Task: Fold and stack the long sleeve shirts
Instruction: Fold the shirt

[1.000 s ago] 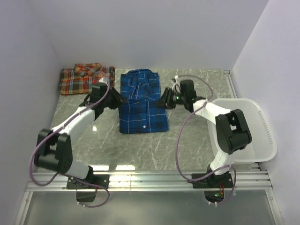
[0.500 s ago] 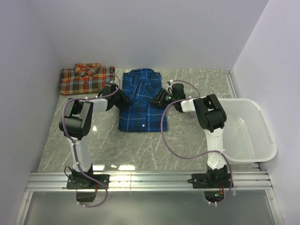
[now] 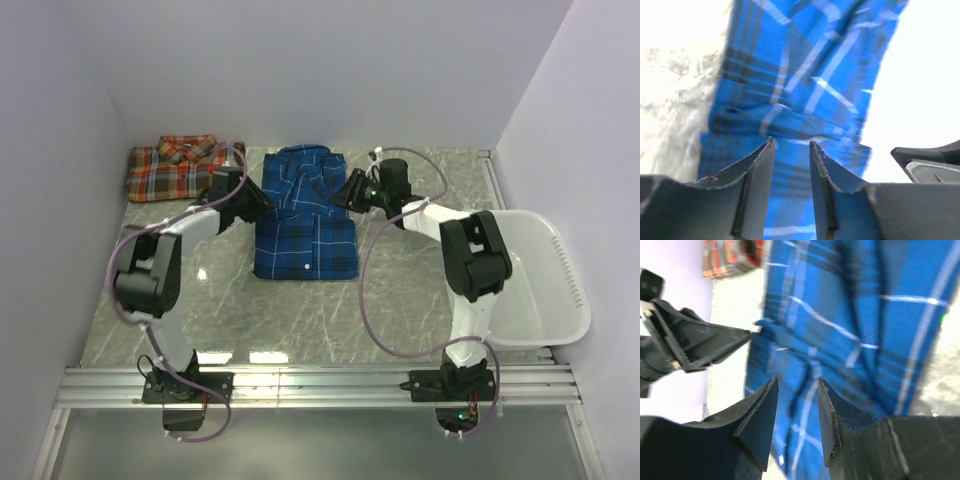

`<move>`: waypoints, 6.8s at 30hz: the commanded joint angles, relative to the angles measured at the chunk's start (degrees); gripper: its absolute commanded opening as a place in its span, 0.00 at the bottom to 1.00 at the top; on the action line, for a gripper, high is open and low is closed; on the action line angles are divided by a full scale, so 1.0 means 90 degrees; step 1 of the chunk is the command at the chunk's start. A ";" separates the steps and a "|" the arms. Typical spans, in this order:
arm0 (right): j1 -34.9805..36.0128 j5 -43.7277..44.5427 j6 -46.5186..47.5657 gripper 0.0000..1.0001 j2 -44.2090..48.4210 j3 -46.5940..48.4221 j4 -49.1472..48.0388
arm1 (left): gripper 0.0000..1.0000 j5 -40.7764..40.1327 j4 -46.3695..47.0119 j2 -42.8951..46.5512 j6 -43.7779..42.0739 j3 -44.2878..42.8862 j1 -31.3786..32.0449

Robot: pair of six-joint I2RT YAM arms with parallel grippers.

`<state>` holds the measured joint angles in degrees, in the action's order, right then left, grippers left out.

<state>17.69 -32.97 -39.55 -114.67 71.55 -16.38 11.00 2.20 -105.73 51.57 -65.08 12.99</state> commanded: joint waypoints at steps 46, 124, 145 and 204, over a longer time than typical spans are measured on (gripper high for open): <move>0.2087 0.1955 0.1680 0.49 0.1921 -0.0392 0.2806 | 0.79 0.0349 0.0409 0.3184 -0.0261 0.3969 0.0324; 0.1227 0.0812 0.1973 0.47 -0.0501 0.0712 0.3656 | 0.69 0.0398 0.1855 0.1906 -0.0565 0.3042 0.1388; 0.1208 0.0714 0.1943 0.47 -0.0598 0.0702 0.3598 | 0.69 0.0242 0.1338 0.2098 -0.0047 0.3295 0.1388; 0.1217 0.0803 0.1895 0.47 0.0562 0.0235 0.3501 | 0.55 0.1346 -0.1524 0.3253 -0.0779 0.2271 0.0618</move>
<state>28.71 -26.17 -22.63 -115.02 75.79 14.98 28.58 -9.56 -76.99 44.66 -41.47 21.08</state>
